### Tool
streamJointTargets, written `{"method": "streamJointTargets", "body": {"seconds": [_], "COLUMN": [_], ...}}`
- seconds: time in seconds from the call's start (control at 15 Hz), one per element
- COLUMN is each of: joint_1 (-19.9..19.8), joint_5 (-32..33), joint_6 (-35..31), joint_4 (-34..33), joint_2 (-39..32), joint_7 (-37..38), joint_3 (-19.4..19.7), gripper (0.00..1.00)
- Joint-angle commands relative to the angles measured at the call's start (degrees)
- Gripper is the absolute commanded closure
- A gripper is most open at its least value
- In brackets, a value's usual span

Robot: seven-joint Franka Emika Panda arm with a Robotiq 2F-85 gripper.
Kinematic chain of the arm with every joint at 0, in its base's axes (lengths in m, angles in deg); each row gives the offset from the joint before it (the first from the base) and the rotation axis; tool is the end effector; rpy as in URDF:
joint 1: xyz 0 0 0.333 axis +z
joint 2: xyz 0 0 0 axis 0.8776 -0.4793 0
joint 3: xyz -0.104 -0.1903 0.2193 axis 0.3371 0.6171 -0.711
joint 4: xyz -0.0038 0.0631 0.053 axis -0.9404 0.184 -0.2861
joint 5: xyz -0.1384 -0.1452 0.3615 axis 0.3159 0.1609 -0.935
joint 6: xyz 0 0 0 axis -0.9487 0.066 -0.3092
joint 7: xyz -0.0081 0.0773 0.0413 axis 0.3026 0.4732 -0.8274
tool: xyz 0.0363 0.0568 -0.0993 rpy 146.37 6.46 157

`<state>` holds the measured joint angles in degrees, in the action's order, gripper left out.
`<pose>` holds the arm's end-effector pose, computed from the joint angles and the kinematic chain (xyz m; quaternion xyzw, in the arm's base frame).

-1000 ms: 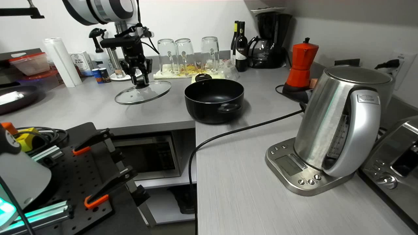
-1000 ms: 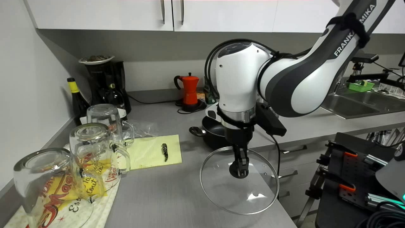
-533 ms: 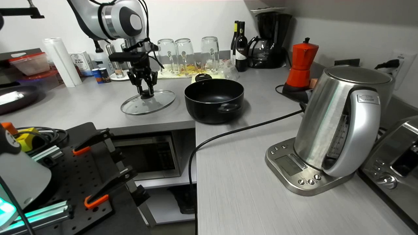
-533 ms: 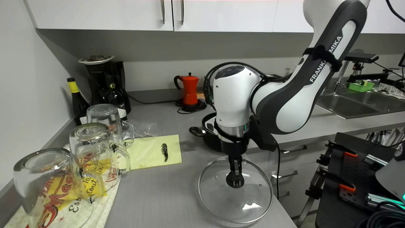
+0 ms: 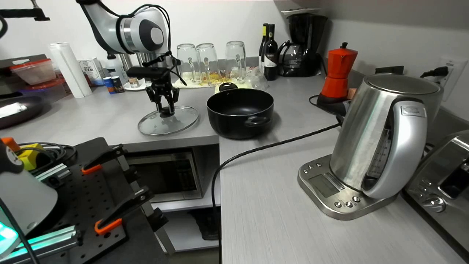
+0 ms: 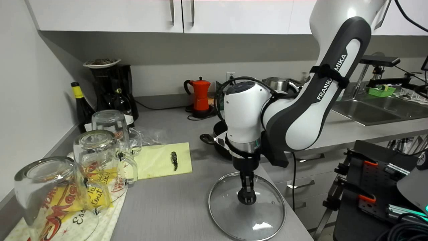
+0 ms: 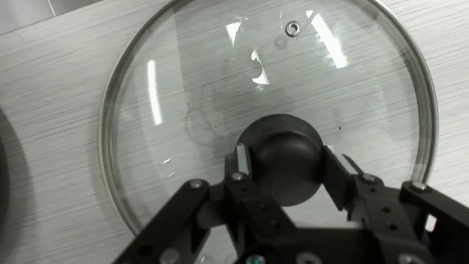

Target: Remove the glass lid from the pot.

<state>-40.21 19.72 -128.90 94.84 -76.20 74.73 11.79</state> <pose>0.4495 0.3109 0.0933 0.9476 0.3142 -0.0553 0.0171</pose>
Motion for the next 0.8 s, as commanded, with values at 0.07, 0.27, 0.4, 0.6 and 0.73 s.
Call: {"method": "streamJointTargets", "body": {"seconds": [0.07, 0.27, 0.4, 0.6, 0.73], "joint_1": [-0.56, -0.86, -1.25, -1.9, -2.33], "joint_5": [-1.37, -1.51, -1.76, -2.25, -2.97], "joint_6": [-0.99, -1.07, -1.02, 0.52, 2.21], "joint_4": [0.04, 0.44, 1.16, 2.89, 4.33], "joint_2": [0.15, 0.62, 1.66, 4.67, 7.43], "joint_7": [-3.67, -5.29, -6.72, -9.52, -11.28], "joint_3": [-0.86, -1.5, -2.33, -4.22, -5.73], "gripper": [0.24, 0.05, 0.0, 0.0, 0.0]}}
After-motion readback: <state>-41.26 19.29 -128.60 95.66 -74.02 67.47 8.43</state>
